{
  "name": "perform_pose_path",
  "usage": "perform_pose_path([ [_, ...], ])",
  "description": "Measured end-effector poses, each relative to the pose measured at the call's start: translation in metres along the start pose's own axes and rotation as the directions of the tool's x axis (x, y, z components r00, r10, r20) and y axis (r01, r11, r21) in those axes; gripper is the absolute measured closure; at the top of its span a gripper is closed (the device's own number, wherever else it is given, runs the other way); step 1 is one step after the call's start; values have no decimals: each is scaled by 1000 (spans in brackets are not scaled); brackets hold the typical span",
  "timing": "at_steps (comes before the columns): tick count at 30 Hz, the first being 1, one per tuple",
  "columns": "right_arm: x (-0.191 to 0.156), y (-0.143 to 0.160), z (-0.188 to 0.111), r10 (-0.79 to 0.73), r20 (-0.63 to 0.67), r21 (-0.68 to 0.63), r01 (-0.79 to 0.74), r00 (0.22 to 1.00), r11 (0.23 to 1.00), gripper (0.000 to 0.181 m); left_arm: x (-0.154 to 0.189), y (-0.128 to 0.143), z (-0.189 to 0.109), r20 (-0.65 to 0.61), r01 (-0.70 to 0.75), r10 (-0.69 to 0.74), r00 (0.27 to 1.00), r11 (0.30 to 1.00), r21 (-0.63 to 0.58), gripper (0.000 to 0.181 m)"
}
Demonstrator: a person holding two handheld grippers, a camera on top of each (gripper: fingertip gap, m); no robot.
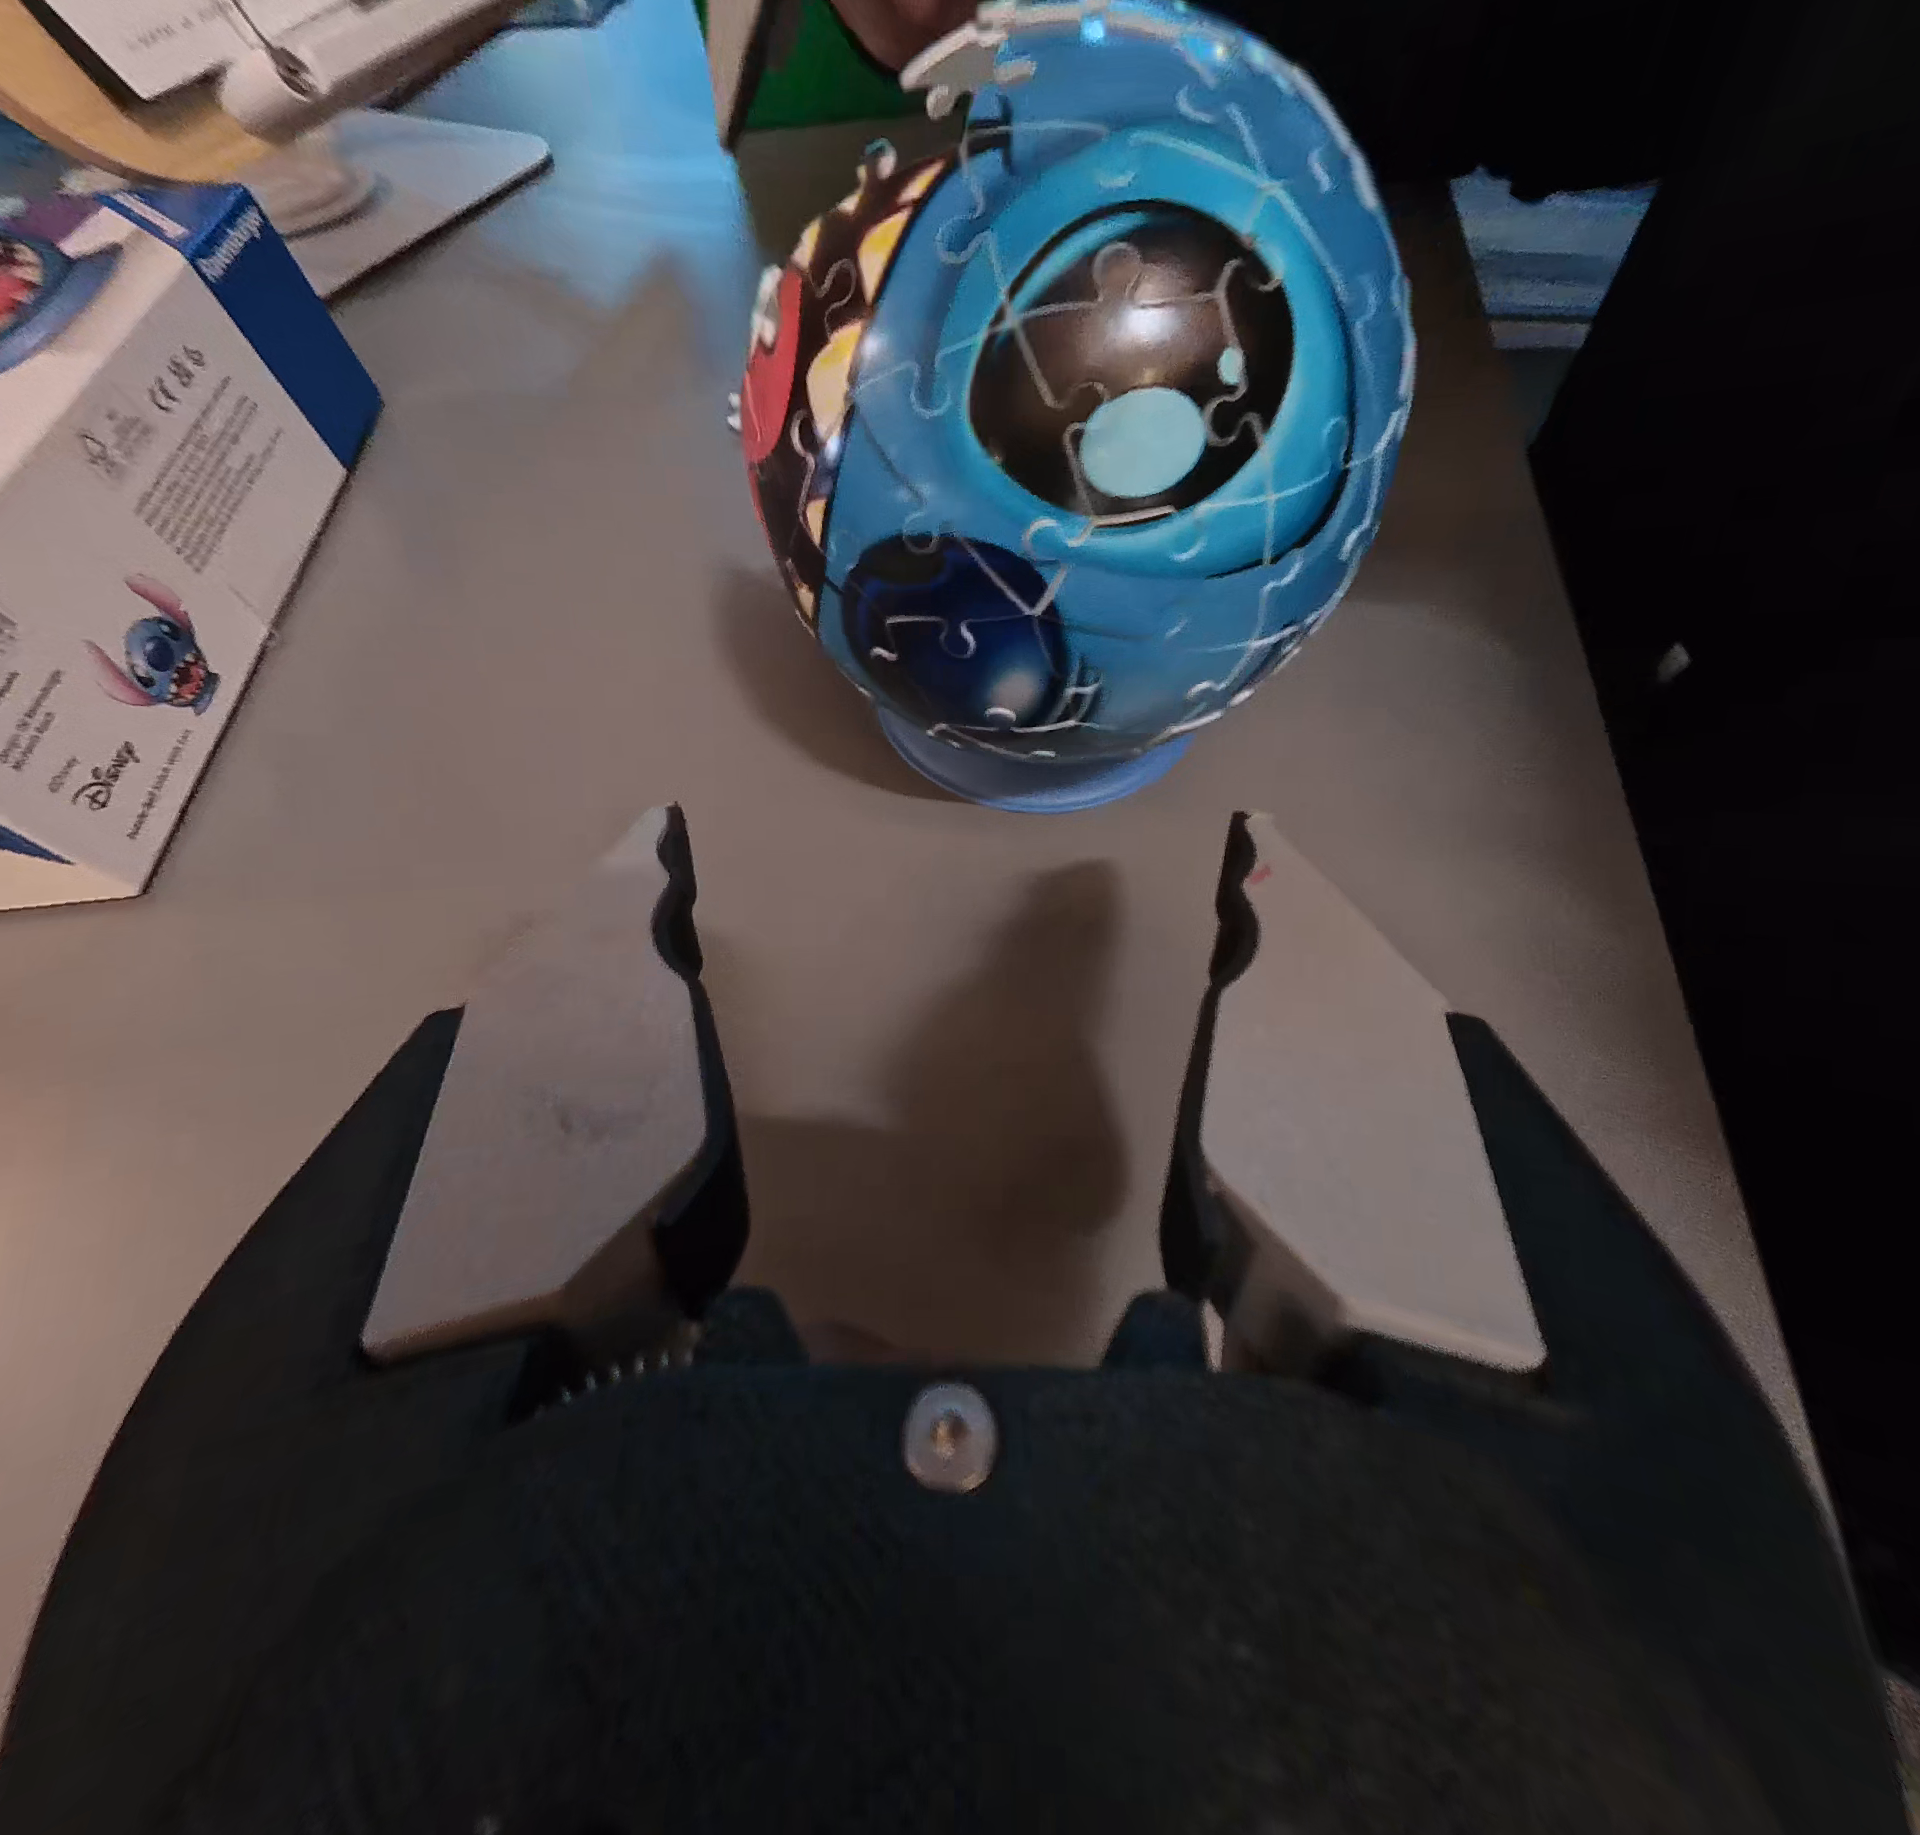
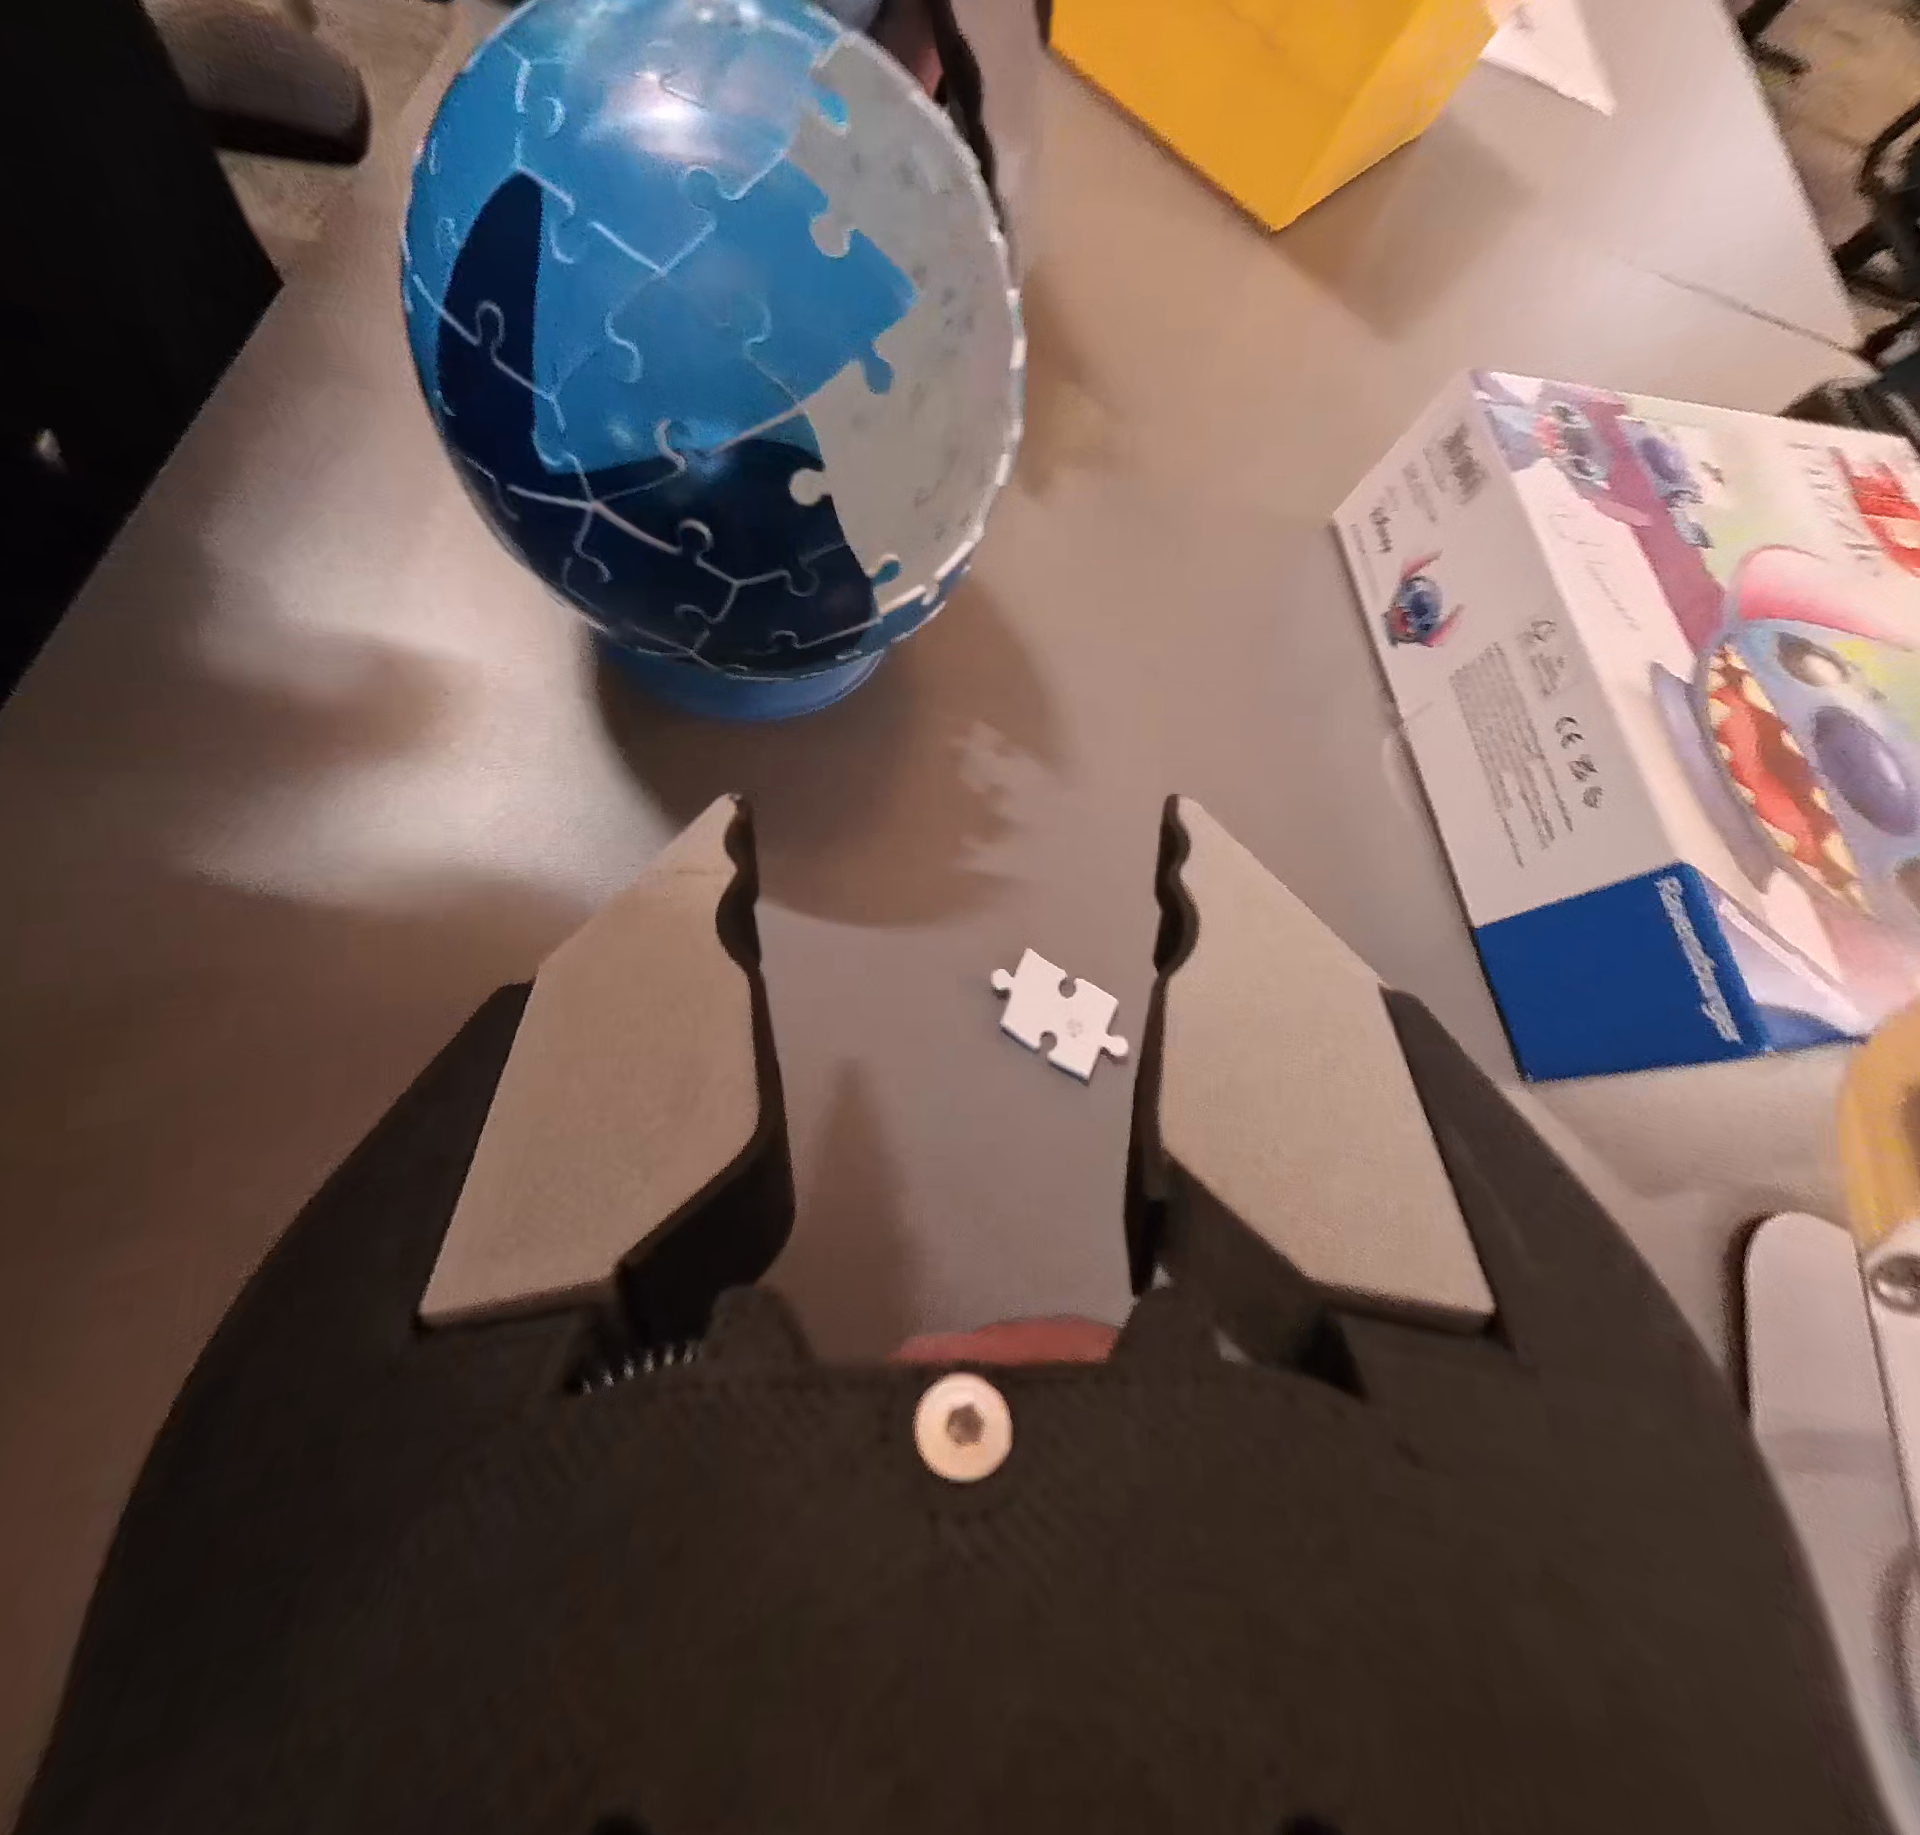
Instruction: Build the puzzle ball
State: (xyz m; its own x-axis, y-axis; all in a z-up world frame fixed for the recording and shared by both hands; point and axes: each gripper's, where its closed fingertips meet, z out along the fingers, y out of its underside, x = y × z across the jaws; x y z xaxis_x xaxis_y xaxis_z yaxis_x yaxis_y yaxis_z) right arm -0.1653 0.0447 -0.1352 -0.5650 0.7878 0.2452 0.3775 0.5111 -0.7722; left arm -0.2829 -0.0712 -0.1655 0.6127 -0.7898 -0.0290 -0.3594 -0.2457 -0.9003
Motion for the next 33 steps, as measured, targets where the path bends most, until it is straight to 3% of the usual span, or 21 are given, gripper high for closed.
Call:
perform_pose_path([
  [7,-25,-1,19,-140,106,-98,151,984,984,106,-10,-14,-19,104,77,-93,990,986,147,93],
  [11,-29,-8,14,-197,109,-99,208,974,973,113,-11,-12,-19,145,97,-117,983,985,139,95],
  [16,-20,-6,8,-185,0,-42,185,983,982,141,2,-11,-13,162,102,-120,980,988,115,94],
  [18,-13,-3,4,-146,-47,-23,146,988,989,166,4,-13,-14,169,109,-131,977,985,131,95],
  [19,-7,-4,3,-105,-79,-6,105,991,994,181,5,-14,-15,176,112,-136,975,984,138,96],
  [22,21,8,5,232,-131,-39,-239,964,970,181,4,-15,-16,199,119,-149,969,981,151,97],
  [24,23,15,9,516,-67,-81,-521,854,850,154,3,-14,-14,209,125,-153,966,982,140,99],
  [26,16,4,13,733,97,-109,-725,673,680,135,4,-11,-11,208,125,-147,967,985,116,99],
  [28,21,-16,13,801,215,-117,-800,559,589,135,5,-8,-8,205,127,-142,968,988,88,99],
  [33,41,-36,22,794,191,-232,-760,577,607,130,6,-7,-5,215,122,-134,967,990,68,100],
])
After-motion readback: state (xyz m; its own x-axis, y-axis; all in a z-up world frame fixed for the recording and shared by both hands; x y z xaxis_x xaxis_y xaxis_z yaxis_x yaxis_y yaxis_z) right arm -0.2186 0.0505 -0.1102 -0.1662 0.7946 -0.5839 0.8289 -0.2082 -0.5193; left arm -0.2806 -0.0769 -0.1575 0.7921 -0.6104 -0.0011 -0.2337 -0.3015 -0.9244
